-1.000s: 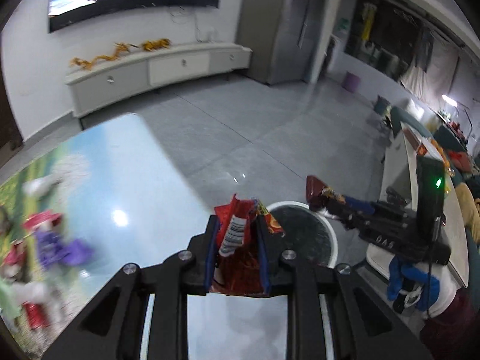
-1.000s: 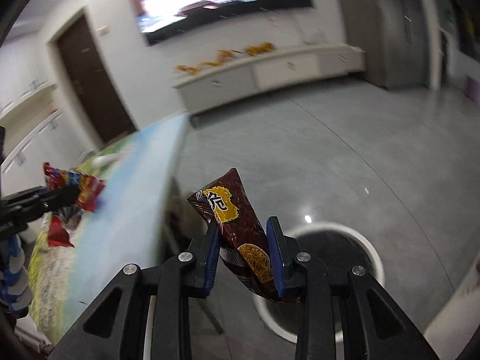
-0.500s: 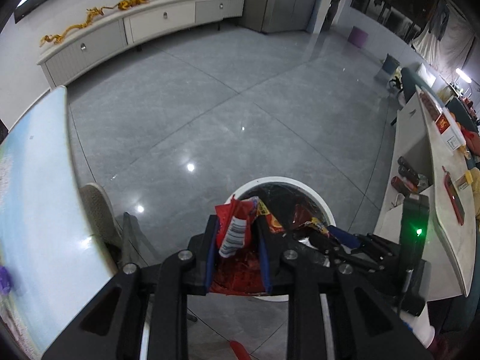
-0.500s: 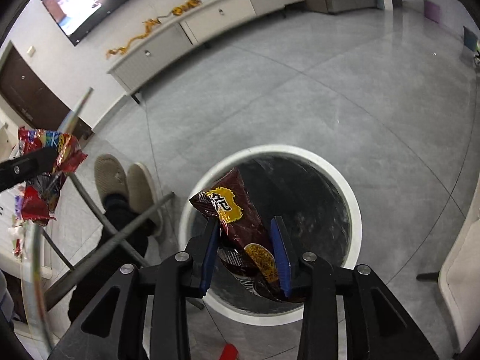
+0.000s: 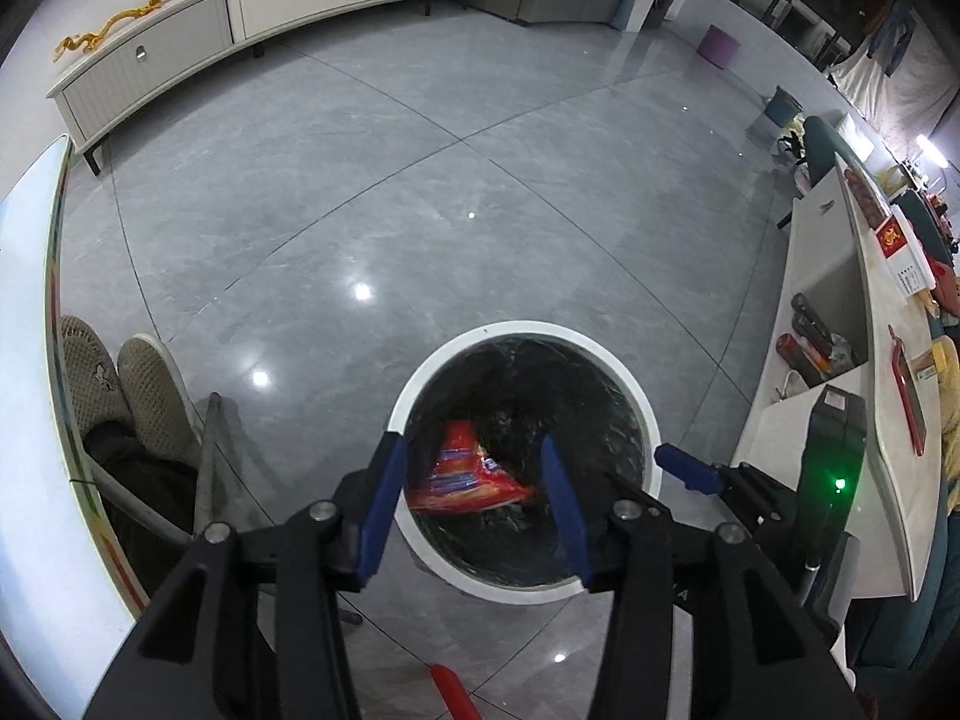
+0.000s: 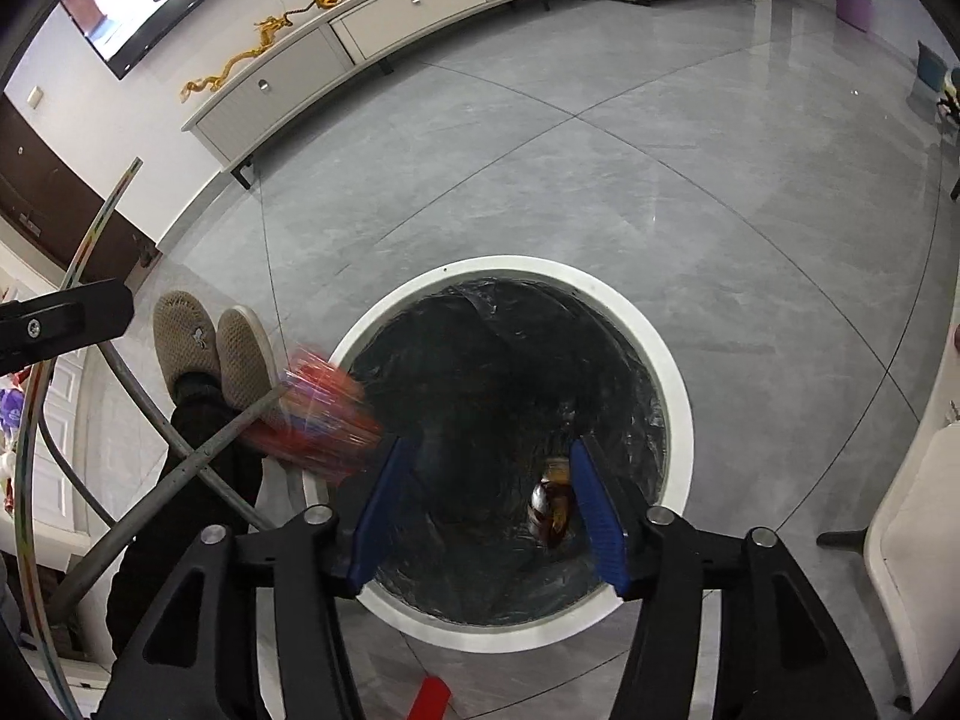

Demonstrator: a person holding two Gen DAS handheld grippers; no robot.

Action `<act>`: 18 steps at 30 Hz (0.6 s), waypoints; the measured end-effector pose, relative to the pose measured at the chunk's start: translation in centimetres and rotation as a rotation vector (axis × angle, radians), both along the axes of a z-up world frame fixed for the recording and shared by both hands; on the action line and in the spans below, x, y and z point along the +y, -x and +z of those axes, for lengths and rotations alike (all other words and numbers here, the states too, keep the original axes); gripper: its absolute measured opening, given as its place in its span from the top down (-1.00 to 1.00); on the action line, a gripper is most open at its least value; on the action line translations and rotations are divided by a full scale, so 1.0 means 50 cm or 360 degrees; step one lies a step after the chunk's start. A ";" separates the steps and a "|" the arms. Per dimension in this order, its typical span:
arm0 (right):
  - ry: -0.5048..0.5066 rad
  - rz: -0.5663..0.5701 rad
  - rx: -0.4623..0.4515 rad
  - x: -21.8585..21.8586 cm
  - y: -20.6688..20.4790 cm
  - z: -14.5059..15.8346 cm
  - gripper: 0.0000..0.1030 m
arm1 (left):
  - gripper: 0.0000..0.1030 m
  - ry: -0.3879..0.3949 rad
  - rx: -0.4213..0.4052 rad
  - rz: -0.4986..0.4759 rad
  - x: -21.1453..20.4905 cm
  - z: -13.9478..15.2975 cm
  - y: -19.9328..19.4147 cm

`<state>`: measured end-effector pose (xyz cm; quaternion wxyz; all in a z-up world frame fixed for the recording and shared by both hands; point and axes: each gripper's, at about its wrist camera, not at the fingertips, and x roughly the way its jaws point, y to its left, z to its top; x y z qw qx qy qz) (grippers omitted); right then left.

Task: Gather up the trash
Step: 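Open both tools to drop the bags into the trash bin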

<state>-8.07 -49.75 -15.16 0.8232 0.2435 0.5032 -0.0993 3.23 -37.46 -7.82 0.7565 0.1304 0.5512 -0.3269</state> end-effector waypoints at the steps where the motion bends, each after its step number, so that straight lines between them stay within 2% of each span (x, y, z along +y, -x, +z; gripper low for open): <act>1: 0.0005 0.0004 0.0000 0.006 0.000 0.002 -0.18 | 0.10 0.0004 0.0001 -0.0001 0.000 0.001 0.001; 7: 0.0051 0.0016 0.0013 0.036 0.003 0.014 -0.24 | -0.01 0.0052 0.0027 0.0019 0.007 0.005 -0.002; 9: 0.0074 0.0012 0.0017 0.054 0.001 0.021 -0.37 | -0.06 0.0075 0.0021 0.0024 0.013 0.012 -0.002; 18: 0.0168 -0.0026 0.0006 0.098 0.003 0.067 -0.40 | -0.07 0.0145 -0.0029 0.0061 0.038 0.035 -0.002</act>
